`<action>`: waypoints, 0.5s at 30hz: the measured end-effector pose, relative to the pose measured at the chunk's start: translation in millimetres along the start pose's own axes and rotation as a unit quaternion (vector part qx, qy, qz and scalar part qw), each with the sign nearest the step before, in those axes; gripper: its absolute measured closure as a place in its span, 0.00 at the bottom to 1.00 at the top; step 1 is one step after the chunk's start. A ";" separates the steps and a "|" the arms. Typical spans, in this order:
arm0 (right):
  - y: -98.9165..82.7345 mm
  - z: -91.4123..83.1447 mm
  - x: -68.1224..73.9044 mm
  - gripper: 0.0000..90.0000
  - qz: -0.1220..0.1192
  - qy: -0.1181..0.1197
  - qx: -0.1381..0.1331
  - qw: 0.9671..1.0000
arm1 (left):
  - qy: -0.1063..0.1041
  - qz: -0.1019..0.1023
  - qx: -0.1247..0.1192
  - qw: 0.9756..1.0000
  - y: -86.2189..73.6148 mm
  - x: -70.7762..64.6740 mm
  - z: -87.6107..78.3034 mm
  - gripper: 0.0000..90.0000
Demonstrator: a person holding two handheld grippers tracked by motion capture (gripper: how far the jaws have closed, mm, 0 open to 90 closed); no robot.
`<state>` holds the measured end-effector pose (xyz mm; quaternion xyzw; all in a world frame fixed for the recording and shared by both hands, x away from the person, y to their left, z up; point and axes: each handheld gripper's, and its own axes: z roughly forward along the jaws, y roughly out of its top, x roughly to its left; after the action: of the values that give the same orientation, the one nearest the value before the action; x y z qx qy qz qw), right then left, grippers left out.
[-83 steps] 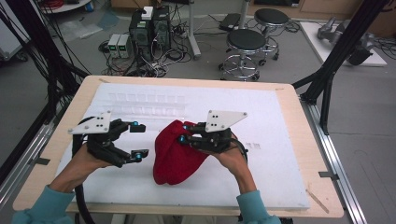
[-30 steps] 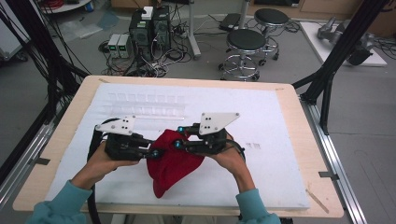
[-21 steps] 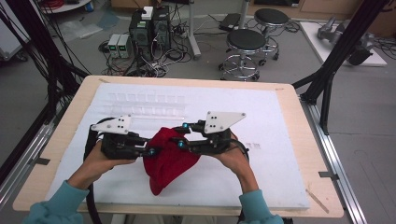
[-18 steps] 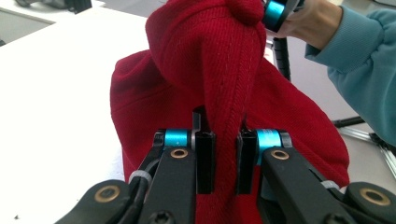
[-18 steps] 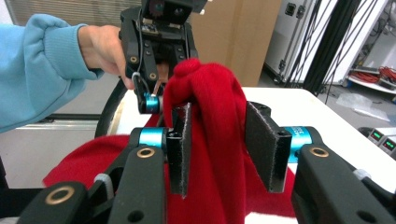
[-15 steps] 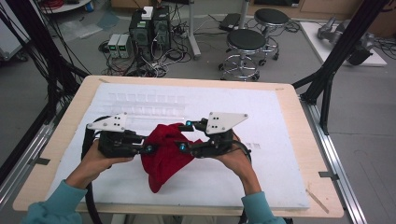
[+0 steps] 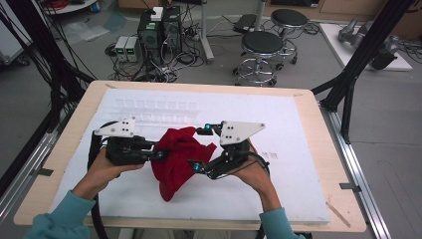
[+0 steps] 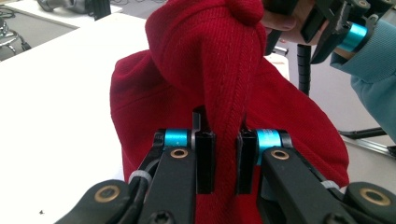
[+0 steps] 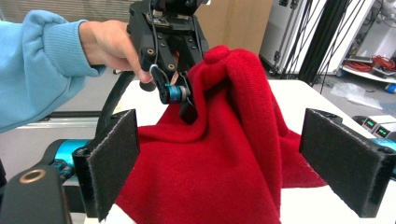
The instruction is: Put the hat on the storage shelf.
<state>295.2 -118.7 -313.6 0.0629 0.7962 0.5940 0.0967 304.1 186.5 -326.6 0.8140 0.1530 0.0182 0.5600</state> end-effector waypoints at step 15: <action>-1.5 -7.8 19.6 0.13 0.020 -0.050 -0.005 0.999 | 0.066 -0.015 -0.013 0.998 22.5 4.8 -2.9 0.92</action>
<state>274.3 -122.2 -314.4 0.1083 0.7860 0.5958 0.1246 313.2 183.0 -305.6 0.8015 0.2017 0.0655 0.5591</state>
